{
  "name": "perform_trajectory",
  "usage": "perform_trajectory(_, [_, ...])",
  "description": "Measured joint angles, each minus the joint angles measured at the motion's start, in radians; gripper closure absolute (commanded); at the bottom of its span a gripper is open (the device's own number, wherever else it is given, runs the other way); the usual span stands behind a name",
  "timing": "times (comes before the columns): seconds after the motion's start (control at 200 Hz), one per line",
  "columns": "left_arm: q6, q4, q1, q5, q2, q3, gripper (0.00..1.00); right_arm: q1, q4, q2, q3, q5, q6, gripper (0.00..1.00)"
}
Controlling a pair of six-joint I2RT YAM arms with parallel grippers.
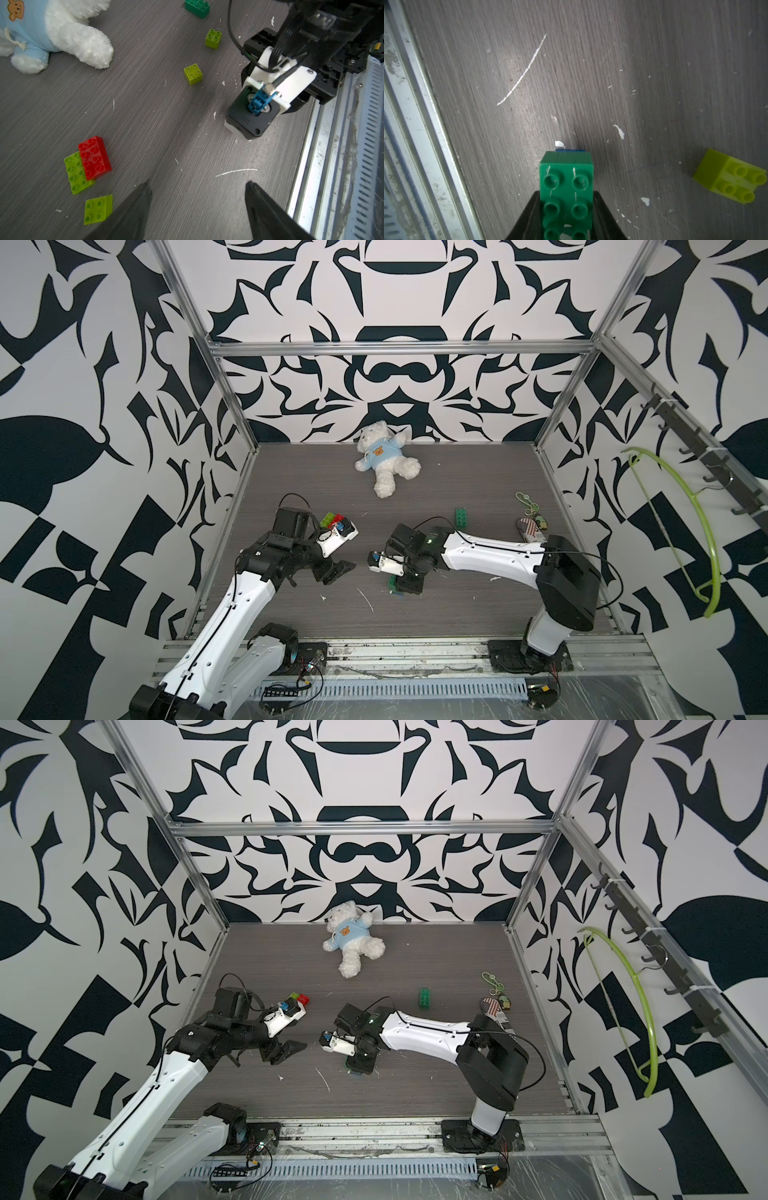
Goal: Assemble a carrot with lego
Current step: Assemble the lego brick with the lego brick.
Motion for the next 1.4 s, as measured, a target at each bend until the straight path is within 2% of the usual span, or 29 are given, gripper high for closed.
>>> perform_trajectory(0.48, [-0.001, 0.001, 0.000, 0.000, 0.000, 0.000, 0.22, 0.021, -0.039, 0.041, 0.051, 0.023, 0.059, 0.67])
perform_trajectory(0.95, [-0.005, 0.006, 0.000, -0.016, 0.000, 0.000, 0.22, 0.032, -0.195, 0.089, 0.145, 0.087, 0.098, 0.68])
perform_trajectory(1.245, [-0.013, 0.011, 0.000, -0.023, -0.008, 0.000, 0.21, 0.024, -0.027, -0.025, -0.018, 0.039, 0.102, 0.68])
perform_trajectory(1.4, [-0.014, 0.015, 0.000, -0.023, -0.009, 0.000, 0.21, 0.011, 0.024, -0.042, -0.051, 0.011, 0.092, 0.68])
